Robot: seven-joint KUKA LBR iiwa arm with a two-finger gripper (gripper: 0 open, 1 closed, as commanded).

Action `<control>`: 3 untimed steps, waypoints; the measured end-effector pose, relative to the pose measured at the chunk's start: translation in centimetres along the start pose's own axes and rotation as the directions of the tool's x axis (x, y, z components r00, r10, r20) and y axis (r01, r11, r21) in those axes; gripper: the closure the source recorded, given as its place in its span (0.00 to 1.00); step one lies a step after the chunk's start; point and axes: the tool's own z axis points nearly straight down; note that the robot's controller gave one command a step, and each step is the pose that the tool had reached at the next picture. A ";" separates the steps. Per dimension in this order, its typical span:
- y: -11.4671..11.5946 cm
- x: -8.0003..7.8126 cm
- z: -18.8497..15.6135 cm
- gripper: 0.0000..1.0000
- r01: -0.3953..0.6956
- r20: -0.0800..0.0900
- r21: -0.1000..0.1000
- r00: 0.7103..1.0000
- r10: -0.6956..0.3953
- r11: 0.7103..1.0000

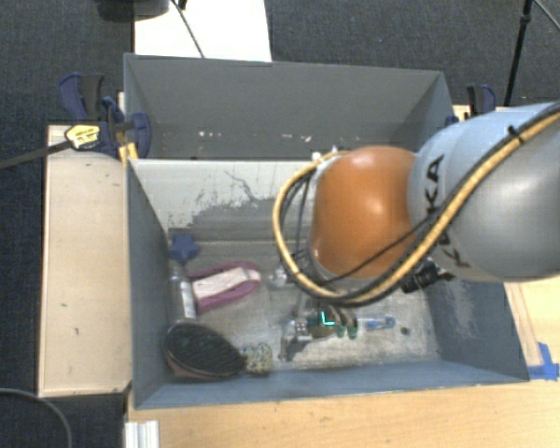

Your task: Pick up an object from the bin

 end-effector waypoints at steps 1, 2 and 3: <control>5.8 -4.9 7.9 0.00 0.042 0.014 -0.004 0.999 -0.041 0.999; 8.1 -10.2 10.4 0.00 -0.260 0.009 -0.004 0.966 0.260 0.966; 8.1 -10.2 10.2 1.00 -0.262 0.010 -0.005 0.965 0.262 0.965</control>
Offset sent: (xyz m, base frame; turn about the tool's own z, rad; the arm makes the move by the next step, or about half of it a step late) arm 0.0466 0.0545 -0.0773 -0.0355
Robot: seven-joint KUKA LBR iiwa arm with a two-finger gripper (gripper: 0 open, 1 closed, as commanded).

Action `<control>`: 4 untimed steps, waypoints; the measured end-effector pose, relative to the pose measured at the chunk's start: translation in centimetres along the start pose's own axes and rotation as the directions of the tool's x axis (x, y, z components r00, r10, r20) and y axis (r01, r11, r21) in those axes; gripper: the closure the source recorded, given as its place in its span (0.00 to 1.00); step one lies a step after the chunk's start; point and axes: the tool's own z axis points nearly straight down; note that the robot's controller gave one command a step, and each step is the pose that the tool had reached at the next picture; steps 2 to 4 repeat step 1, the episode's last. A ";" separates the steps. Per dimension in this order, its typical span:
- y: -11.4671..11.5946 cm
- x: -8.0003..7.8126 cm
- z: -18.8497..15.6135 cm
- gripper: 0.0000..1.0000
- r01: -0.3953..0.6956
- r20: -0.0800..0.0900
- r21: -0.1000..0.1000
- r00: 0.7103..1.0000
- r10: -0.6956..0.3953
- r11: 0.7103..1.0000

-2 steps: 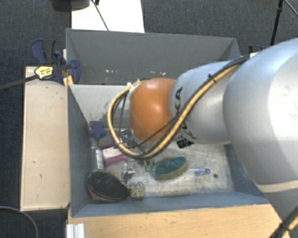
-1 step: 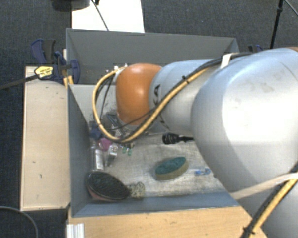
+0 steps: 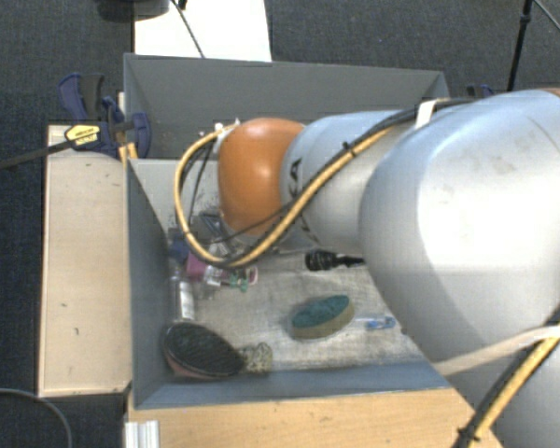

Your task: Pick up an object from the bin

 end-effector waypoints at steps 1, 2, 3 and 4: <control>1.4 1.9 -15.0 1.00 0.006 0.002 -0.003 1.000 -0.006 1.000; 1.4 1.9 -15.0 1.00 0.006 0.002 -0.003 1.000 -0.006 1.000; 1.4 1.9 -15.0 1.00 0.006 0.002 -0.003 1.000 -0.006 1.000; 1.4 1.9 -15.0 1.00 0.006 0.002 -0.003 1.000 -0.006 1.000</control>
Offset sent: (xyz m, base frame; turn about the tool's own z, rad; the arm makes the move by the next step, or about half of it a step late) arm -0.0169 0.0168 0.1447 -0.0021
